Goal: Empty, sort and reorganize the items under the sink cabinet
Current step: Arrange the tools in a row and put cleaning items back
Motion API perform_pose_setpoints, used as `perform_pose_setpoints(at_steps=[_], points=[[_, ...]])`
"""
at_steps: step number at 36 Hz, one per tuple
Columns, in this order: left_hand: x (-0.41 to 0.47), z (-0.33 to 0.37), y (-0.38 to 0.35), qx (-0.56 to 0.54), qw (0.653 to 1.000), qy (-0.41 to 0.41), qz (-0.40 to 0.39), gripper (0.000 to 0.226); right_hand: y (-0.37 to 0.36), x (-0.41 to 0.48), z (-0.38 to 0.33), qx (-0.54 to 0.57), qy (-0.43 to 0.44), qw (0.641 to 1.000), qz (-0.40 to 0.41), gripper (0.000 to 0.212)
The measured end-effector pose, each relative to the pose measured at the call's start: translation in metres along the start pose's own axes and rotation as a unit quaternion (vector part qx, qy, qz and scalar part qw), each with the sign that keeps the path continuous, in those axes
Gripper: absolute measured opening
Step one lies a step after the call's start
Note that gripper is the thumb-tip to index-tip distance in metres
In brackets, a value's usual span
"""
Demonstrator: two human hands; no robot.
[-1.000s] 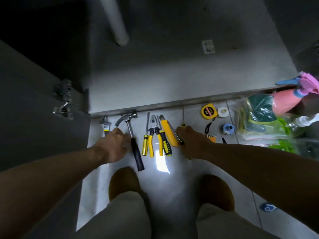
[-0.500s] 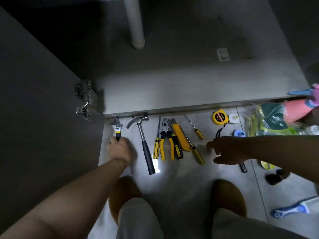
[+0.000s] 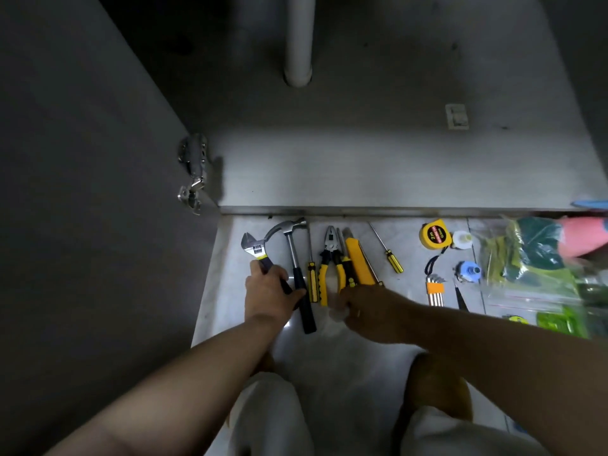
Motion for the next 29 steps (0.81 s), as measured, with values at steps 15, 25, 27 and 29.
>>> perform_pose_setpoints(at_steps=[15,25,27,29], points=[[-0.025,0.056,-0.048,0.046,0.994,-0.076,-0.069,0.024,-0.017,-0.062,0.034,0.158,-0.115,0.977,0.084,0.016],[-0.025,0.073,-0.084,0.141,0.980,-0.057,-0.129,0.036,-0.039,-0.069,0.034,0.224,-0.148,0.959,0.092,0.015],[-0.023,0.074,-0.085,0.122,0.981,-0.059,-0.141,0.026,-0.041,-0.067,0.035,0.225,-0.155,0.958,0.091,0.015],[-0.024,0.071,-0.085,0.076,0.985,-0.049,-0.145,0.024,-0.042,-0.065,0.036,0.227,-0.154,0.957,0.094,0.015]])
Point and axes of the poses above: each hand's wrist, its own x-axis towards the middle knuckle, its own y-axis out of the back of the hand, z = x × y, the point moved 8 cm from there along x, towards the middle knuckle, and after that the axes turned 7 degrees about y, right-handed, at the moved point
